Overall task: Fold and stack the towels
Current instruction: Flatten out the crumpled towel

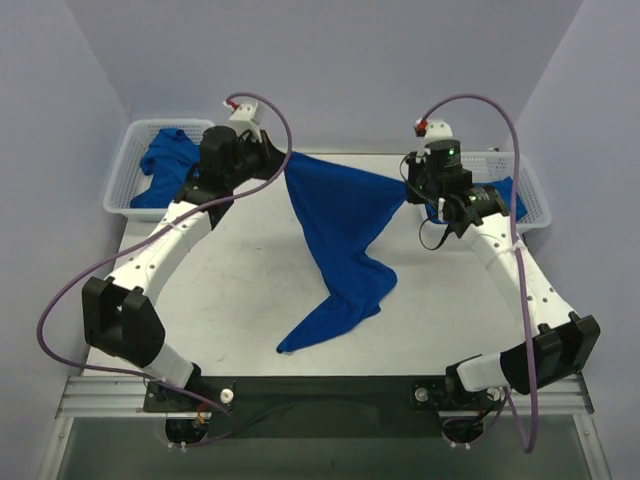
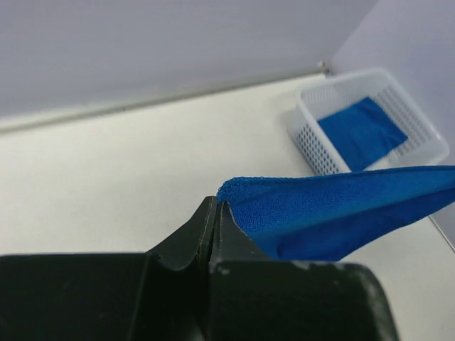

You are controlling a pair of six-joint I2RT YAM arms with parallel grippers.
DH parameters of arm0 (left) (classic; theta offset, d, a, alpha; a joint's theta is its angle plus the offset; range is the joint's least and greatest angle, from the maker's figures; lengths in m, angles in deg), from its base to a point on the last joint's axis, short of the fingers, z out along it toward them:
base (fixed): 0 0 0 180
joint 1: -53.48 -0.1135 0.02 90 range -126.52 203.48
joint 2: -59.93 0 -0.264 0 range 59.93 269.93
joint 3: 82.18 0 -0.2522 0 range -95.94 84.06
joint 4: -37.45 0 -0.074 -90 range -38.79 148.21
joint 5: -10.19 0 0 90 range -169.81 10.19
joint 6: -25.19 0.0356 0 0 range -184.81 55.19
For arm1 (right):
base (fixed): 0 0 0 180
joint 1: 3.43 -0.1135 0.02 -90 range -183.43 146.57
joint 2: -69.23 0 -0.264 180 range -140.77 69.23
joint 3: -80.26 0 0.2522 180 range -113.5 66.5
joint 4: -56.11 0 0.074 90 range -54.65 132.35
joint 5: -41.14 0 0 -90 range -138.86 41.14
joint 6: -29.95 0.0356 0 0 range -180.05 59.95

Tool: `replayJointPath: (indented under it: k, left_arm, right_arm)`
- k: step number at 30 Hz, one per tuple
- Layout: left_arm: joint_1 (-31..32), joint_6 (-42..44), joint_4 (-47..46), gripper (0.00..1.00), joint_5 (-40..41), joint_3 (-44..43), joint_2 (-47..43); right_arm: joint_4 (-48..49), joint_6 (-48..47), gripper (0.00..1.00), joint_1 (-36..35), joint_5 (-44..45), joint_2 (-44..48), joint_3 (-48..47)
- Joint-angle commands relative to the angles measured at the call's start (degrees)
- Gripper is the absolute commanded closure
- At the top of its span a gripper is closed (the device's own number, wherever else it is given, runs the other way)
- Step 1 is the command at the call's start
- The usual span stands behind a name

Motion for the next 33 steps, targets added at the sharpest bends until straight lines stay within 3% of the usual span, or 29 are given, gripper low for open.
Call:
replayJointPath:
  k: [1, 8, 12, 19, 23, 33]
  left_arm:
    - [-0.84, 6.91, 3.16, 1.0, 6.0, -7.95, -2.19]
    - [-0.84, 8.23, 2.56, 1.0, 7.15, -22.99, -4.03]
    - [-0.67, 9.55, 1.42, 1.0, 7.24, -29.4, -5.88]
    - [0.47, 12.98, 1.59, 1.0, 5.75, -38.55, -9.57]
    - [1.26, 15.08, 2.2, 1.0, -0.05, -41.19, -12.38]
    - [2.41, 13.95, 2.38, 1.0, -7.61, -37.77, -21.17]
  right_arm:
    - [-0.63, -6.49, 1.0, 0.34, 3.44, 0.08, -9.11]
    - [0.24, -14.13, 1.0, 0.43, -0.6, -3.61, -30.45]
    - [2.53, -17.3, 1.0, 0.43, -3.5, -3.36, -36.8]
    - [7.71, -21.17, 1.0, 0.35, -10.0, 0.33, -40.86]
    - [9.74, -21.7, 1.0, 0.26, -12.99, 3.85, -41.04]
    - [11.14, -20.21, 1.0, 0.17, -23.19, 12.02, -41.74]
